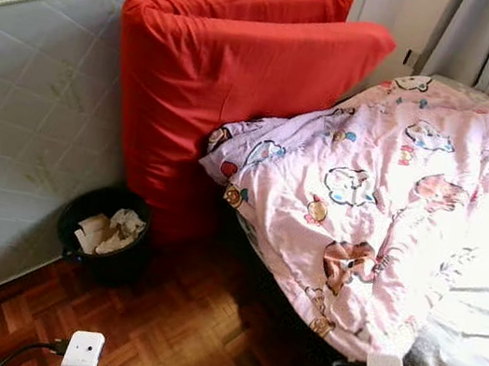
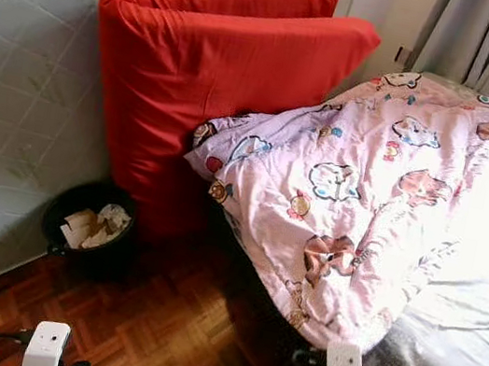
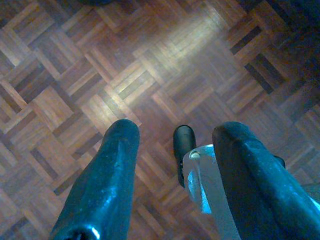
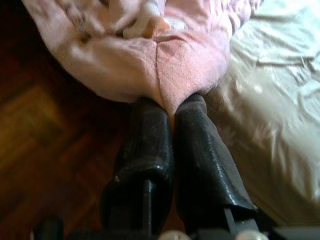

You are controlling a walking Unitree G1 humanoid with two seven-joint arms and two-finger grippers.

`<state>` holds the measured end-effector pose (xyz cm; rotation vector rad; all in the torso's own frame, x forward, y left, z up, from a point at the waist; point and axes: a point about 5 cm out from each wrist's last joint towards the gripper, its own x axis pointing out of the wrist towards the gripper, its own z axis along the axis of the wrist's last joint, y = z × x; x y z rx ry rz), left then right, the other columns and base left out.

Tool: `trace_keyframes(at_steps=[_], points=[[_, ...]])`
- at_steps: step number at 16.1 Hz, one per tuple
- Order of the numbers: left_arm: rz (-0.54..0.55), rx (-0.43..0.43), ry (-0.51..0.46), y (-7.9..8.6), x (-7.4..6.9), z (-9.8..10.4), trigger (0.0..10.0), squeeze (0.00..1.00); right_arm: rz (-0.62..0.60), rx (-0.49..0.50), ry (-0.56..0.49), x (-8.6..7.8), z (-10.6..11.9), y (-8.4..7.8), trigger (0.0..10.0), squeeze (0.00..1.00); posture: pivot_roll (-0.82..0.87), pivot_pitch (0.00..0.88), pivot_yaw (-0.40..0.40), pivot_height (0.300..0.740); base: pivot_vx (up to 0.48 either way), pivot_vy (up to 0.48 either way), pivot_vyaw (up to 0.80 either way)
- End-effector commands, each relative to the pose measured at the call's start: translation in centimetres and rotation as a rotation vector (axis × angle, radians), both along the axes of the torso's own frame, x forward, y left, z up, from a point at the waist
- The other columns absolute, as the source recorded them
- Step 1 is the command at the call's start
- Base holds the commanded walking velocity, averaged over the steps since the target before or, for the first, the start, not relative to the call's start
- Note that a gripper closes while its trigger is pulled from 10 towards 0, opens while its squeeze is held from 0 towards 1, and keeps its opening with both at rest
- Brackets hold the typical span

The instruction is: Clean up the room

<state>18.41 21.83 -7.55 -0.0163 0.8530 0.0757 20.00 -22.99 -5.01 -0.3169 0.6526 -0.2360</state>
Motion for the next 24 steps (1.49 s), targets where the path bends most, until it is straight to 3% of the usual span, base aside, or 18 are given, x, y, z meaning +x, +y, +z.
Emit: trace_keyframes(at_steps=[1,5,7,11,15,17,18,24], points=[[0.004,0.008,0.018,0.3,-0.4,-0.2,10.0,0.00,-0.035,-0.024,0.036,-0.5,-0.3,-0.8,10.0,0.00,0.05,0.054,0.003,0.740,0.000,0.000,0.00],[0.003,0.008,0.017,0.2,-0.4,-0.2,10.0,0.00,-0.036,0.005,0.160,-1.6,-1.6,-0.7,10.0,0.00,0.05,0.052,0.000,0.740,0.000,0.000,0.00],[0.005,0.008,0.016,0.2,-0.4,-0.2,10.0,0.00,-0.100,0.022,0.206,-2.5,-2.2,-1.2,10.0,0.00,0.05,0.054,0.001,0.740,0.000,0.000,0.00],[0.000,0.010,0.021,0.3,-0.4,-0.2,10.0,0.00,-0.140,0.058,0.234,-3.4,-2.6,-1.4,10.0,0.00,0.05,0.058,0.005,0.740,0.000,0.000,0.00],[-0.001,0.013,0.021,0.3,-0.5,-0.2,10.0,0.00,-0.135,0.074,0.239,-3.2,-2.7,-1.0,10.0,0.00,0.05,0.057,0.005,0.740,0.000,0.000,0.00],[-0.001,0.013,0.021,0.3,-0.4,-0.2,10.0,0.00,-0.137,0.097,0.225,-2.7,-2.6,-0.8,10.0,0.81,0.05,0.059,0.006,0.740,0.000,0.000,0.00],[-0.002,0.013,0.021,0.3,-0.4,-0.2,10.0,0.00,-0.140,0.101,0.217,-2.5,-2.5,-0.7,10.0,1.00,0.05,0.059,0.006,0.740,0.000,0.000,0.00],[-0.001,0.012,0.020,0.3,-0.4,-0.2,10.0,0.00,-0.140,0.097,0.222,-2.5,-2.5,-0.9,10.0,1.00,0.05,0.058,0.004,0.740,0.000,0.000,0.00]])
